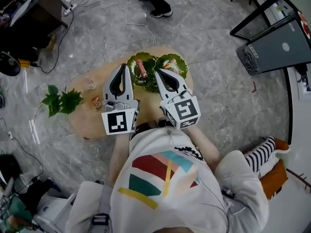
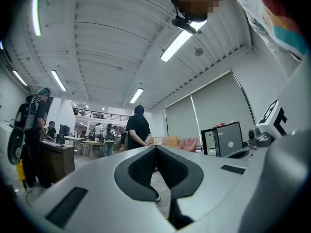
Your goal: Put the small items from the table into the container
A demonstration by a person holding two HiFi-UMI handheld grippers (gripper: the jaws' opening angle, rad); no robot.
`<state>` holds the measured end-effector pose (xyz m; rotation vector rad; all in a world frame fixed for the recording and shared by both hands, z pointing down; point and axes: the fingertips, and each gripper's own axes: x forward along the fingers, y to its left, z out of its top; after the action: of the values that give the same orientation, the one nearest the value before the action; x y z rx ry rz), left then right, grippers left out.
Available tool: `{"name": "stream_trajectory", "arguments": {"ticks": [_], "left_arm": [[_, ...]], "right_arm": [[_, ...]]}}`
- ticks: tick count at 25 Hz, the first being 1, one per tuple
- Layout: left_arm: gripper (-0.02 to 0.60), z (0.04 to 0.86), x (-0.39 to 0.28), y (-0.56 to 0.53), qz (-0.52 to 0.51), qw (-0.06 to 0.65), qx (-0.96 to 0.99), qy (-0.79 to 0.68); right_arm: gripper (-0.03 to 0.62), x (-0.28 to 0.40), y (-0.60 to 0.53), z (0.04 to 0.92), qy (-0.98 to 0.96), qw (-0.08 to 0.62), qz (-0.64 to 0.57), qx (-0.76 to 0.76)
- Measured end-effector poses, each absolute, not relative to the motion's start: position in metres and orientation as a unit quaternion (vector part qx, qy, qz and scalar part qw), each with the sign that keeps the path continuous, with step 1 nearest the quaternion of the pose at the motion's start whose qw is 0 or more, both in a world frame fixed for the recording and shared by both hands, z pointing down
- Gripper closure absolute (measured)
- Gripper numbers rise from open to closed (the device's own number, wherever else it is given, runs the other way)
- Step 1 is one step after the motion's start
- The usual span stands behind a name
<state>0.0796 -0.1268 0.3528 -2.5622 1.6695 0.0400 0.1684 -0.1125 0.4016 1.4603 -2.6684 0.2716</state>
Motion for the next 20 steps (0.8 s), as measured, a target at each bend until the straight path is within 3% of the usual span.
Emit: {"name": "stream_trajectory", "arguments": {"ticks": [9, 20], "left_arm": [[0.574, 0.339, 0.01, -0.114, 0.033, 0.037, -0.803, 0.594], [0.573, 0.379, -0.186, -0.034, 0.018, -0.011, -0.66, 0.751]], "right_arm": [[0.582, 0.126, -0.104, 0.397, -0.885, 0.04, 0.099, 0.452], [0.581, -0.045, -0.079, 0.443, -0.938, 0.123, 0.134, 0.296]]}}
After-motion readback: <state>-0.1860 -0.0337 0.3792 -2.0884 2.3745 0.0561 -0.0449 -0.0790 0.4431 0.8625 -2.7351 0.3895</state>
